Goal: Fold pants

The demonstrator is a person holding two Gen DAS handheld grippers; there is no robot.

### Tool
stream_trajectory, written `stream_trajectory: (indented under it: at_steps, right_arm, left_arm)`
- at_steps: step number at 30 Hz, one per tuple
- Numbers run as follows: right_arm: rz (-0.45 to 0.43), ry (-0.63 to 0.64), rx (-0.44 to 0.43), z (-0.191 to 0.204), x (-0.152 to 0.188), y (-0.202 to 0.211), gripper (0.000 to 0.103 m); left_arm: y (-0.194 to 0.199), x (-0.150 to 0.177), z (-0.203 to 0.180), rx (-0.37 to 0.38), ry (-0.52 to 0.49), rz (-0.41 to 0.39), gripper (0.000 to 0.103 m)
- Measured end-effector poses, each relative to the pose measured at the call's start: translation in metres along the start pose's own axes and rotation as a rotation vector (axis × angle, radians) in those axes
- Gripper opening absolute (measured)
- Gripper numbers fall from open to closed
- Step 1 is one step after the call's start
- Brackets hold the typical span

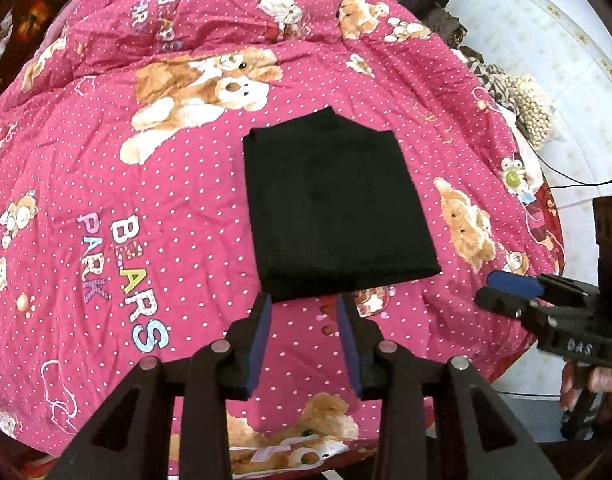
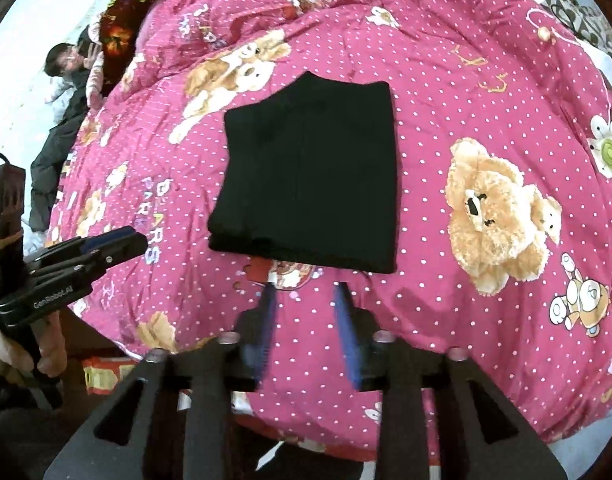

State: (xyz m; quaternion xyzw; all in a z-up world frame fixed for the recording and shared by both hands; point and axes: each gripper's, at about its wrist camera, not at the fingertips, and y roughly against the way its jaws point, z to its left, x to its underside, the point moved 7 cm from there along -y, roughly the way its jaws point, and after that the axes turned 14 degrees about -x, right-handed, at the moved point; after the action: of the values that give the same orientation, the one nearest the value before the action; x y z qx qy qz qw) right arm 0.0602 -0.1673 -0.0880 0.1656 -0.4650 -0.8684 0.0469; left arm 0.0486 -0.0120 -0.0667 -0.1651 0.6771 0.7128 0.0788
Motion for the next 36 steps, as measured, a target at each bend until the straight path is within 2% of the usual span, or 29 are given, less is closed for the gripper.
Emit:
stream_trajectory:
  at_steps: [1,7,15,28,36]
  right_arm:
    - [-0.003,0.005,-0.005,0.002,0.000,0.000,0.053]
    - [-0.004,0.021,-0.023,0.008,-0.008,0.005,0.053]
    - [0.022,0.008,-0.028,0.001,-0.026,-0.004,0.053]
    - [0.081,-0.058,-0.025,-0.035,-0.064,-0.047,0.053]
    - [0.098,-0.093,-0.012,-0.067,-0.087,-0.070,0.053]
  left_arm:
    - [0.002,-0.001,-0.001,-0.002,-0.003,-0.006,0.037]
    - [0.008,-0.017,-0.007,-0.001,-0.013,-0.038,0.037]
    - [-0.009,-0.037,-0.007,-0.003,-0.021,-0.021,0.037]
    - [-0.073,-0.070,0.002,-0.001,-0.022,0.060,0.038]
    - [-0.119,-0.086,0.020,0.039,0.045,0.117,0.049]
